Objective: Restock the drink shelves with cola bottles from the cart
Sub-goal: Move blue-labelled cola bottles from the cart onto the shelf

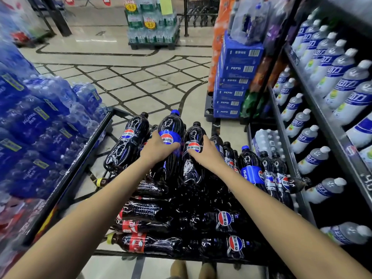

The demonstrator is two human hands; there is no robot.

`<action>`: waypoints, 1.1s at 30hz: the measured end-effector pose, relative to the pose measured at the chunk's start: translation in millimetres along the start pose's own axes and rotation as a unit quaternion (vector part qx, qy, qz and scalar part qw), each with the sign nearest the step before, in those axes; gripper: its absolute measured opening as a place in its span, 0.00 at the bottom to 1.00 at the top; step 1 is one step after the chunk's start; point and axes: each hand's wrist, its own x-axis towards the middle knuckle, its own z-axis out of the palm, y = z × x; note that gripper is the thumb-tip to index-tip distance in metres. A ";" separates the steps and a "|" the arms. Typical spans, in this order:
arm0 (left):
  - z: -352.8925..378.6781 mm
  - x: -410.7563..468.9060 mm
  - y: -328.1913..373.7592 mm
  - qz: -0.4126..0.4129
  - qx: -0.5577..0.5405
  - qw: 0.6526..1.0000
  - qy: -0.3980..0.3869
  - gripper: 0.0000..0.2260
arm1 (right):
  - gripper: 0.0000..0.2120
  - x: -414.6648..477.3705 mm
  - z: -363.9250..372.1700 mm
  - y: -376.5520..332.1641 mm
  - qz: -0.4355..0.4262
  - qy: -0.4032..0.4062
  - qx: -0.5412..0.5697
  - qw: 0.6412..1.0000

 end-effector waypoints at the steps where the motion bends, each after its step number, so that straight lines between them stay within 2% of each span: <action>1: -1.0 -0.5 0.1 -0.001 -0.012 1.000 -0.005 0.35 | 0.38 -0.5 0.2 -0.4 0.001 0.003 -0.001 1.000; 9: -4.7 -0.5 5.9 0.000 -0.075 0.997 -0.028 0.32 | 0.39 -2.3 0.8 0.3 0.011 0.030 -0.015 0.999; 13: -5.1 -1.1 12.0 0.010 -0.111 0.993 -0.043 0.31 | 0.31 -3.5 -4.9 4.1 0.010 0.056 -0.051 0.997; 19: 6.6 -9.9 36.4 0.053 -0.133 0.988 -0.055 0.28 | 0.19 -12.7 -34.2 33.5 0.055 0.126 -0.095 0.986; 22: 21.0 -21.2 54.7 0.072 -0.147 0.983 -0.080 0.26 | 0.22 -22.7 -50.2 58.9 0.091 0.145 -0.120 0.978; 27: 58.9 -38.5 78.6 0.076 -0.153 0.980 -0.101 0.30 | 0.19 -34.7 -71.3 102.2 0.124 0.131 -0.124 0.976; 33: 108.8 -54.5 90.9 0.034 -0.152 0.983 -0.097 0.33 | 0.27 -40.9 -85.7 150.2 0.170 0.100 -0.086 0.977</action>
